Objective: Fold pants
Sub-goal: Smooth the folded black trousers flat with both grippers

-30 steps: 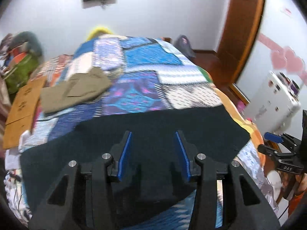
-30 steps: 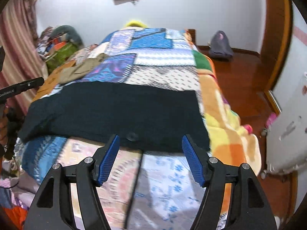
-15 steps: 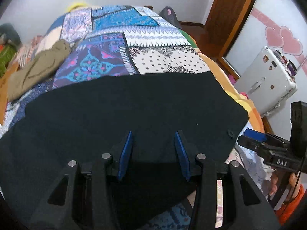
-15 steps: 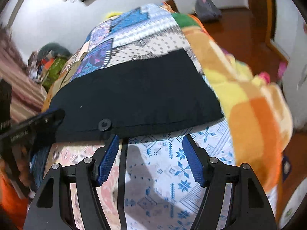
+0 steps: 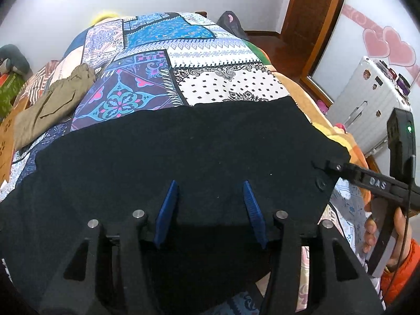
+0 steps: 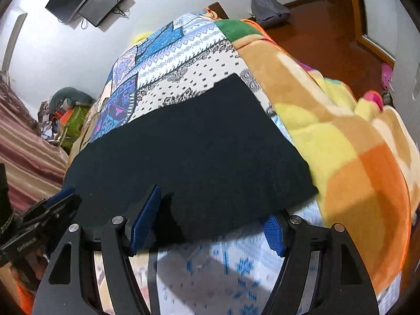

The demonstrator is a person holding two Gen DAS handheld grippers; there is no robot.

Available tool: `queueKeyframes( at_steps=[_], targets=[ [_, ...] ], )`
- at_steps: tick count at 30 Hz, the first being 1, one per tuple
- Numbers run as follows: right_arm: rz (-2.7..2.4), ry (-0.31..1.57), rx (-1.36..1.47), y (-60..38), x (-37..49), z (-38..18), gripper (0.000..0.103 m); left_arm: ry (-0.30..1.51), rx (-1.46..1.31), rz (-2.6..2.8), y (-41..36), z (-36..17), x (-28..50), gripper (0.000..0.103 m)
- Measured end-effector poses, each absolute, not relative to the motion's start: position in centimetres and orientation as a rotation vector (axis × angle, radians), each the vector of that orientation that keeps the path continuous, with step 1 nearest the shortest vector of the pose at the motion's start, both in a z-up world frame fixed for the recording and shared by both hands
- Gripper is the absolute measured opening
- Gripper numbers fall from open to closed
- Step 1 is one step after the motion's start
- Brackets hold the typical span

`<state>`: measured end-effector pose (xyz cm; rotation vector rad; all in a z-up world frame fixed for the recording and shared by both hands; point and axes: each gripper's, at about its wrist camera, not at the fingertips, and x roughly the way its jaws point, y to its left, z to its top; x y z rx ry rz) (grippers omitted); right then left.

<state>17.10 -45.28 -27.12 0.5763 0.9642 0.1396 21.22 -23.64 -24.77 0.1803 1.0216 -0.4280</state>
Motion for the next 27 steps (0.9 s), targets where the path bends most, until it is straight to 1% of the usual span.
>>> queueKeyframes(
  at_steps=[2, 3, 4, 5, 6, 7, 10, 16, 27],
  targets=[
    [0.137, 0.956, 0.572, -45.3, 17.7, -27.0, 0.059, 1.013, 0.191, -0.425, -23.8, -24.8, 21.1, 0.053],
    [0.133, 0.955, 0.565, -45.4, 17.9, -27.0, 0.048, 1.01, 0.195, -0.423, -23.9, -24.8, 21.1, 0.053],
    [0.133, 0.956, 0.561, -45.4, 18.2, -27.0, 0.035, 1.006, 0.198, -0.422, -23.9, -24.8, 21.0, 0.053],
    [0.138, 0.954, 0.564, -45.5, 18.3, -27.0, 0.028, 1.006, 0.197, -0.421, -23.9, -24.8, 21.1, 0.053],
    [0.143, 0.954, 0.575, -45.8, 18.4, -27.0, 0.018, 1.006, 0.194, -0.422, -23.9, -24.7, 21.1, 0.053],
    [0.14, 0.951, 0.585, -46.0, 18.3, -27.0, 0.013, 1.008, 0.192, -0.423, -23.8, -24.7, 21.1, 0.053],
    [0.148, 0.926, 0.584, -46.5, 17.8, -26.3, 0.009, 1.012, 0.185, -0.427, -23.7, -24.5, 21.2, 0.053],
    [0.16, 0.844, 0.499, -45.9, 17.3, -22.7, 0.008, 1.001, 0.171, -0.432, -23.4, -23.6, 21.0, 0.053],
    [0.274, 0.689, 0.381, -40.9, 17.6, -14.8, 0.008, 0.852, 0.103, -0.386, -18.9, -17.7, 20.0, 0.053]
  ],
)
